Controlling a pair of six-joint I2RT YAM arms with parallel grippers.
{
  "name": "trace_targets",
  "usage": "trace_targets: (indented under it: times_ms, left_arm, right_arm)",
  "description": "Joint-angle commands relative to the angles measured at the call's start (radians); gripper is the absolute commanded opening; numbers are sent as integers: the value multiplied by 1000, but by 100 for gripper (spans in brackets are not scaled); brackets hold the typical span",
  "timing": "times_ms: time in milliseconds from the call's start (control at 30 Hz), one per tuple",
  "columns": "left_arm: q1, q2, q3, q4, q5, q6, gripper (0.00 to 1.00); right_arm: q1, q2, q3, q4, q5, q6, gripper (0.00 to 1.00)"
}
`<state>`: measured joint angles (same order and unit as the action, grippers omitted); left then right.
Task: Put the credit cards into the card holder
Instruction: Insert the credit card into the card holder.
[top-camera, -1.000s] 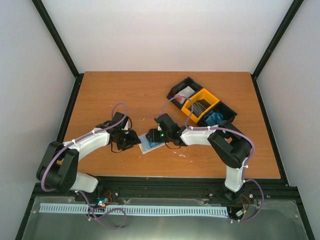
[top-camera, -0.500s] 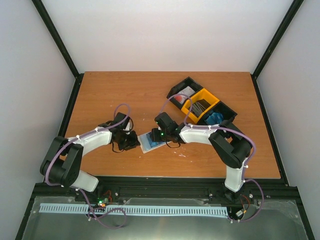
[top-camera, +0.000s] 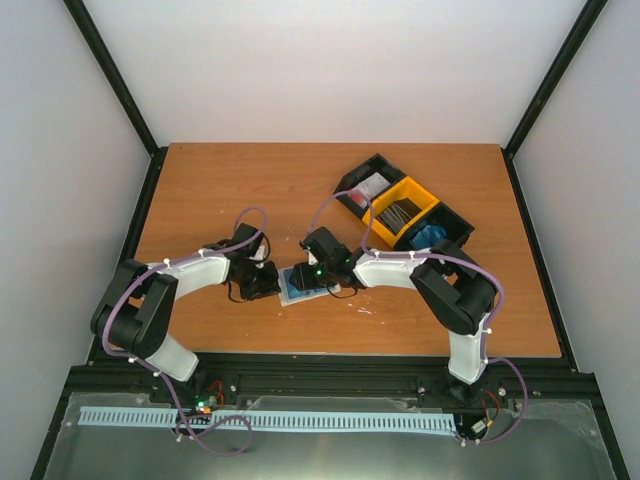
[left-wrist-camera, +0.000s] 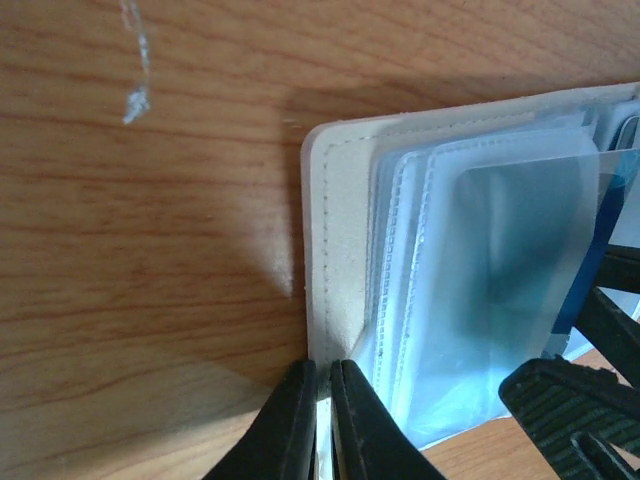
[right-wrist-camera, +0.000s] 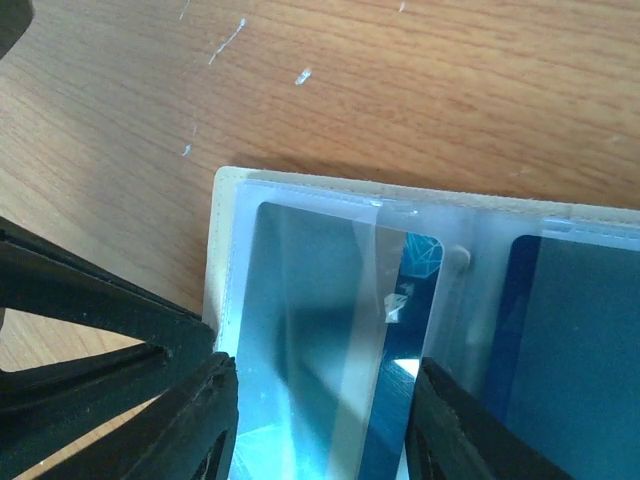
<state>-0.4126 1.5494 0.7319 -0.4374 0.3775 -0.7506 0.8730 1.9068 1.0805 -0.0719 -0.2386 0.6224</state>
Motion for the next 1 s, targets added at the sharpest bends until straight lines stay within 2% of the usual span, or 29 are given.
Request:
trace_targets:
  times_ms: [0, 233, 400, 667, 967]
  left_arm:
    - [-5, 25, 21, 28, -3, 25, 6]
    - [-6, 22, 26, 24, -13, 36, 6]
    - [-6, 30, 32, 29, -10, 47, 6]
    - [-6, 39, 44, 36, 3, 66, 6]
    - [-6, 13, 55, 25, -15, 76, 7]
  right_arm:
    - [14, 16, 27, 20, -37, -17, 46]
    - [14, -25, 62, -96, 98, -16, 54]
    - [14, 27, 111, -162, 97, 1, 52]
    - [14, 50, 120, -99, -15, -2, 47]
    - [-29, -94, 60, -122, 138, -4, 49]
